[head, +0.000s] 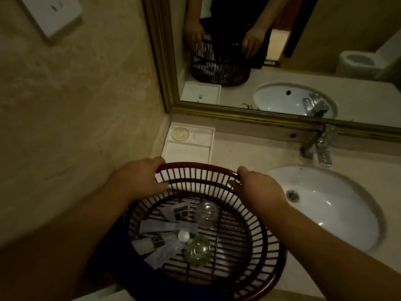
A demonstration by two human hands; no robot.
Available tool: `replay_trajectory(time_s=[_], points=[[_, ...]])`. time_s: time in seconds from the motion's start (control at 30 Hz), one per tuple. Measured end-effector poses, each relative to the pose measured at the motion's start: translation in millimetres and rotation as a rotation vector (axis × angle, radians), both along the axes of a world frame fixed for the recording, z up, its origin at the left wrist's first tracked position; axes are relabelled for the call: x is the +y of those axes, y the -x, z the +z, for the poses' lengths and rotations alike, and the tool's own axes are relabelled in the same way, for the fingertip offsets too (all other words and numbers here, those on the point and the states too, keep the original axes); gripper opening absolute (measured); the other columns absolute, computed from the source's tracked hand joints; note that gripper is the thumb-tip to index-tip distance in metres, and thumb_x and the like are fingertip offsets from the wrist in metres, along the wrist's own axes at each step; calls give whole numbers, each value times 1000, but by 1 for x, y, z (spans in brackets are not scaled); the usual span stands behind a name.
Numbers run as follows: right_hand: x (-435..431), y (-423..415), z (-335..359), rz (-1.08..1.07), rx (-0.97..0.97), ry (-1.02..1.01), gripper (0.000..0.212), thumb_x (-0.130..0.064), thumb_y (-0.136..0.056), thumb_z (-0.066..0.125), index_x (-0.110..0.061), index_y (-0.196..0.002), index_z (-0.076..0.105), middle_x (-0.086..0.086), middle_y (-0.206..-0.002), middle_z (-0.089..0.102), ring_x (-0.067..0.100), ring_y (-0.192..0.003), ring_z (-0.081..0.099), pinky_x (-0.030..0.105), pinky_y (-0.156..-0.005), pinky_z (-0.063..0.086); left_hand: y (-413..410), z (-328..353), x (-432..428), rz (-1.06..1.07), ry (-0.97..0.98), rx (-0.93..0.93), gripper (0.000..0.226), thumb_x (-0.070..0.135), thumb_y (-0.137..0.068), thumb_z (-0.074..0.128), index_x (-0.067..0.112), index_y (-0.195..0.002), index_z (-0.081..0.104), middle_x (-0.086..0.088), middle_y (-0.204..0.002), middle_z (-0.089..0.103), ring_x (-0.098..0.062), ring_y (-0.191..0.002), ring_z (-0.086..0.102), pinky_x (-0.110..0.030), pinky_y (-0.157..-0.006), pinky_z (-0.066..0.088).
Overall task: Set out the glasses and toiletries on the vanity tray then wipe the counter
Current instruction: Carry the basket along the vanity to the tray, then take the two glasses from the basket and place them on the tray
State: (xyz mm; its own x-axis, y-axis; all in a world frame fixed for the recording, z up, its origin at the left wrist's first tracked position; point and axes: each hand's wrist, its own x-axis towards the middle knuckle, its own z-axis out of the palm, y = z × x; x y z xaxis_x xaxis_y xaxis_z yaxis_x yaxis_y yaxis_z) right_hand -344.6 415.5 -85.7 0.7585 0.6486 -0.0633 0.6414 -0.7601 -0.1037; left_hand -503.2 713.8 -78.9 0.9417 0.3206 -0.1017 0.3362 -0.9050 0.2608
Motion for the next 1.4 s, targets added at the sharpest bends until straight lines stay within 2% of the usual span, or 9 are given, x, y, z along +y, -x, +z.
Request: replay_trajectory(time_s=[0.33,0.43,0.57,0.73,0.83,0.93,1.03,1.13,1.4], points=[[0,3,0,-4,-28,7,24,-50,-97,53,-28,-103,46,-6,-70,53,19,-59,57,31,-48,44,-8,-3,-8,45,-160,27,28,45,-92,65,21,-103,58,-4,-86,68,-21,-68,57,-32,-54,40],[-2,7,0,49,-77,-22,23,-43,-97,56,-29,-111,44,-5,-83,63,18,-59,58,30,-45,47,-7,-9,-11,-34,-191,-38,28,41,-92,65,22,-110,54,-4,-91,68,-26,-73,63,-34,-56,47],[-4,11,2,74,-82,-55,28,-36,-96,58,-30,-118,43,-4,-99,69,18,-65,63,32,-50,53,-13,-8,-9,17,-111,-22,30,52,-88,67,26,-100,59,0,-84,68,-22,-72,61,-31,-57,42],[-8,21,7,183,-206,-283,55,-31,-86,71,-25,-136,48,-4,-125,58,15,-111,56,29,-89,53,-12,-12,-10,42,-170,-56,29,52,-92,62,23,-93,60,0,-77,66,-19,-62,50,-30,-54,37],[-6,36,4,296,-201,-306,58,-33,-84,68,-23,-138,51,-3,-133,51,16,-119,51,29,-99,48,-13,-12,-10,47,-158,-43,29,52,-93,61,23,-94,59,0,-79,66,-18,-63,49,-30,-54,37],[3,40,0,175,-180,-238,68,-39,-84,68,-25,-145,44,0,-136,55,20,-106,63,34,-85,57,-14,-13,-10,39,-149,-39,28,51,-93,60,24,-96,59,0,-80,67,-19,-64,52,-31,-54,38],[28,23,8,-21,-87,-96,46,-53,-92,59,-27,-129,55,-1,-103,71,21,-78,68,33,-62,56,-13,-14,-9,34,-166,-45,28,52,-93,60,24,-96,59,0,-80,67,-22,-68,60,-32,-55,42],[53,4,13,-21,84,67,35,-58,-90,58,-27,-105,63,-4,-86,67,19,-72,59,31,-61,48,-14,-16,-9,32,-169,-57,29,51,-93,61,22,-96,60,-1,-80,68,-23,-69,61,-31,-55,38],[68,-1,7,56,93,51,26,-46,-88,64,-27,-106,65,-1,-91,68,22,-83,65,31,-66,49,-17,-12,-12,-3,-184,-30,36,59,-89,62,24,-97,55,2,-80,64,-16,-63,49,-31,-52,33]])
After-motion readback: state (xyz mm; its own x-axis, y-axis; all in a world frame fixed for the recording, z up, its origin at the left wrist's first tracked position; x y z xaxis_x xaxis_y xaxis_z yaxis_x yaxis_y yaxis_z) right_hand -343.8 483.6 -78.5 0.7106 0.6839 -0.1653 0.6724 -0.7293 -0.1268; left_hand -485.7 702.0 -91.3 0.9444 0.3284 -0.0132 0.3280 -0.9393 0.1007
